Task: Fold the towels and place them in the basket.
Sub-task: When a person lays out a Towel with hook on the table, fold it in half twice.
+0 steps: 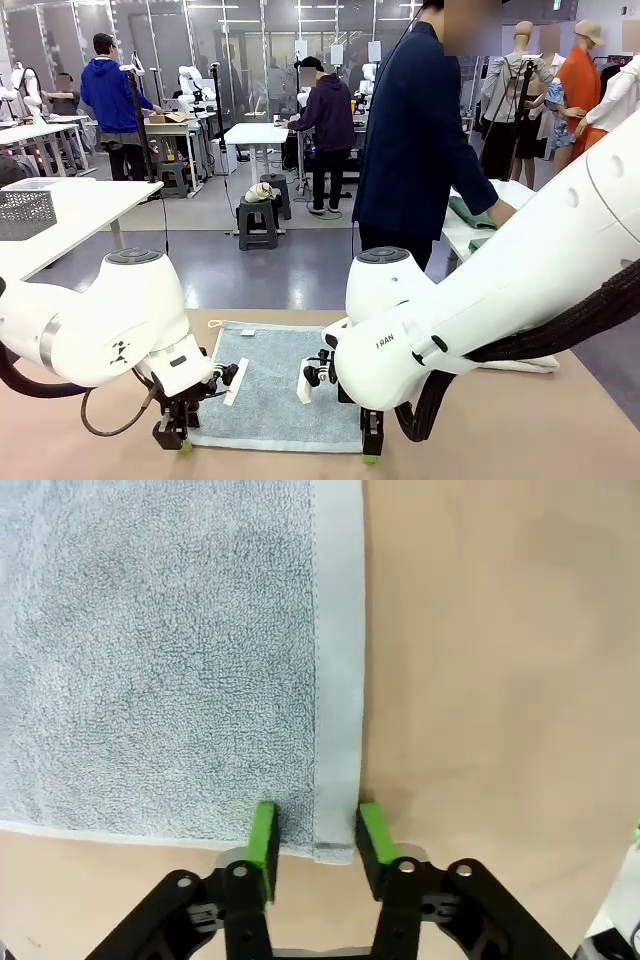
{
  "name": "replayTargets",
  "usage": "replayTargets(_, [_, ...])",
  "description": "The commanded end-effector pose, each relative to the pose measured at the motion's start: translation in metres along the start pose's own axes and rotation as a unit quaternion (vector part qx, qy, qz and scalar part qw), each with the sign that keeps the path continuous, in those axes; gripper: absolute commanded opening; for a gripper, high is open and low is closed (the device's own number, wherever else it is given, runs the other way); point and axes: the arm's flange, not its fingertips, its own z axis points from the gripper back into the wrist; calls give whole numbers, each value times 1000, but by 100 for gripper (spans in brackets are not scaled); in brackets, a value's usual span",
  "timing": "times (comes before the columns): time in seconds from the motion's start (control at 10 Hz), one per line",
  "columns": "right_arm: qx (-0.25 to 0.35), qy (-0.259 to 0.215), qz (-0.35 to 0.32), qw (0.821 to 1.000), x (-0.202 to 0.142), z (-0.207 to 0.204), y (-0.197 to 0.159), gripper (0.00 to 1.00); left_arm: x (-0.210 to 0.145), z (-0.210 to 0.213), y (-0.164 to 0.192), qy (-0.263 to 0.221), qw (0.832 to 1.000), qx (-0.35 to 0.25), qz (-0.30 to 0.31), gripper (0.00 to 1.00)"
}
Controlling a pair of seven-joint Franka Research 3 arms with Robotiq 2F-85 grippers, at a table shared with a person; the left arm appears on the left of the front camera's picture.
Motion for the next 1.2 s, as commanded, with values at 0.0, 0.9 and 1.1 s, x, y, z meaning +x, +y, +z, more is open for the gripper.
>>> replayTargets(0.0, [5, -11, -10, 1000, -5, -5, 3, 21, 1, -4, 1, 12, 1000, 17, 4, 22])
replayTargets(0.9, [-3, 6, 0, 1000, -1, 8, 7, 0, 8, 16, 4, 12, 1000, 21, -10, 0])
replayTargets(1.1, [11, 10, -14, 1000, -1, 19, 6, 0, 12, 31, 5, 18, 999, 31, -11, 0])
